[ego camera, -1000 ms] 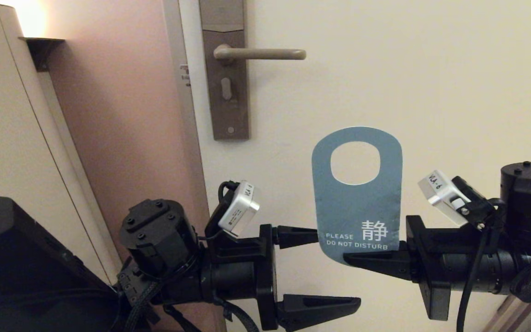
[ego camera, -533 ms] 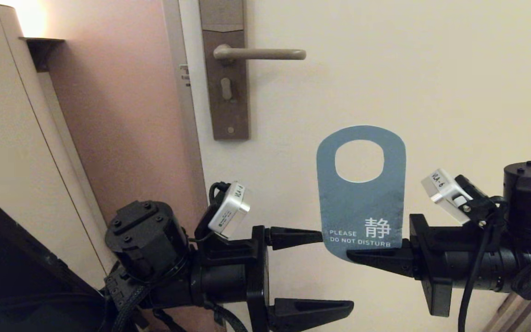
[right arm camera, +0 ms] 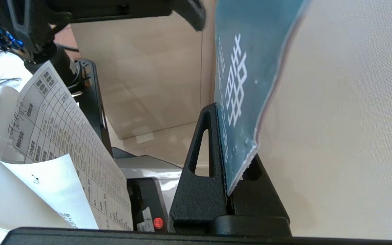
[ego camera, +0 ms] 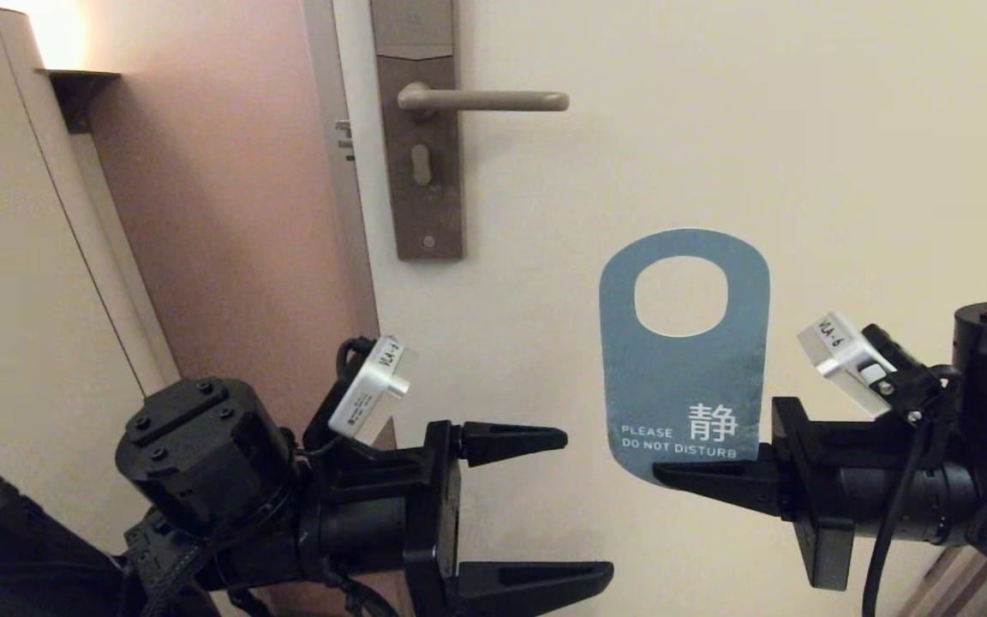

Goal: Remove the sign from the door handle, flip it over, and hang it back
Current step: Hang the sign back with the other side facing out

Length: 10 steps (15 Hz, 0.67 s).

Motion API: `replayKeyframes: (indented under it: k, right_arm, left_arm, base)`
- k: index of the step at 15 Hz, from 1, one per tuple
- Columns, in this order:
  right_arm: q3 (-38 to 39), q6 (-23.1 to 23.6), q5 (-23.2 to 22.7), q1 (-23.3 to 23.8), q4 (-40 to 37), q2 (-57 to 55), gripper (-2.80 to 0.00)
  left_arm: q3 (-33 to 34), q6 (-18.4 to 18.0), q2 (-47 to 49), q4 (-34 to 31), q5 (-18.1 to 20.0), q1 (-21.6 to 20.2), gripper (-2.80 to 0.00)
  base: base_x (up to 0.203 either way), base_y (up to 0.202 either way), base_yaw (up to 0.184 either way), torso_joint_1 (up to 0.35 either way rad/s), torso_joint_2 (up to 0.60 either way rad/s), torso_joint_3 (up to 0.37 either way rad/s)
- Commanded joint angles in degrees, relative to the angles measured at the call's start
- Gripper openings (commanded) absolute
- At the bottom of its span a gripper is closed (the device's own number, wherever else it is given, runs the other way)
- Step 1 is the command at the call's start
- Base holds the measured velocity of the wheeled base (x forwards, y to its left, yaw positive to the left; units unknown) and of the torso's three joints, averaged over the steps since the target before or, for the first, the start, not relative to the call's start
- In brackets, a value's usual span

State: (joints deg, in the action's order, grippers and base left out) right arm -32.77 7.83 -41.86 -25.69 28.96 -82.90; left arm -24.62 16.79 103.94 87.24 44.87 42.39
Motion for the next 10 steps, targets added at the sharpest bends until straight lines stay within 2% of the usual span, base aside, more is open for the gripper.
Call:
replayKeyframes:
  k: [1,2,3,7,10]
  right_arm:
    - [0.0,0.1,-0.2,0.0,0.2,0.1,-2.80]
    - [0.0,0.1,-0.2,0.0,0.2,0.1,-2.80]
    - [0.0,0.1,-0.2,0.0,0.2,0.1,-2.80]
    - [0.3,0.2,-0.2,0.0,0.2,0.1,-2.80]
    - [0.2,0.2,-0.1,0.1,0.2,0.0,-2.80]
  left_arm:
    - [1.4,0.1,-1.8,2.6,0.2,-0.2,0.00]
    - [2.1,-0.1,-2.4,2.6,0.1,-0.2,0.00]
    - [2.4,0.0,-2.8,2.6,0.1,-0.3,-2.80]
    - [3.1,-0.2,-4.6,2.6,-0.2,-2.9,-2.80]
    - [5.5,-0.4,-6.0,2.6,-2.1,-5.2,-2.80]
  base:
    - [0.000,0.000,0.000,0.000,0.00,0.000]
    - [0.000,0.000,0.000,0.000,0.00,0.000]
    - [0.000,0.000,0.000,0.000,0.00,0.000]
    - [0.000,0.000,0.000,0.000,0.00,0.000]
    - [0.000,0.000,0.000,0.000,0.00,0.000]
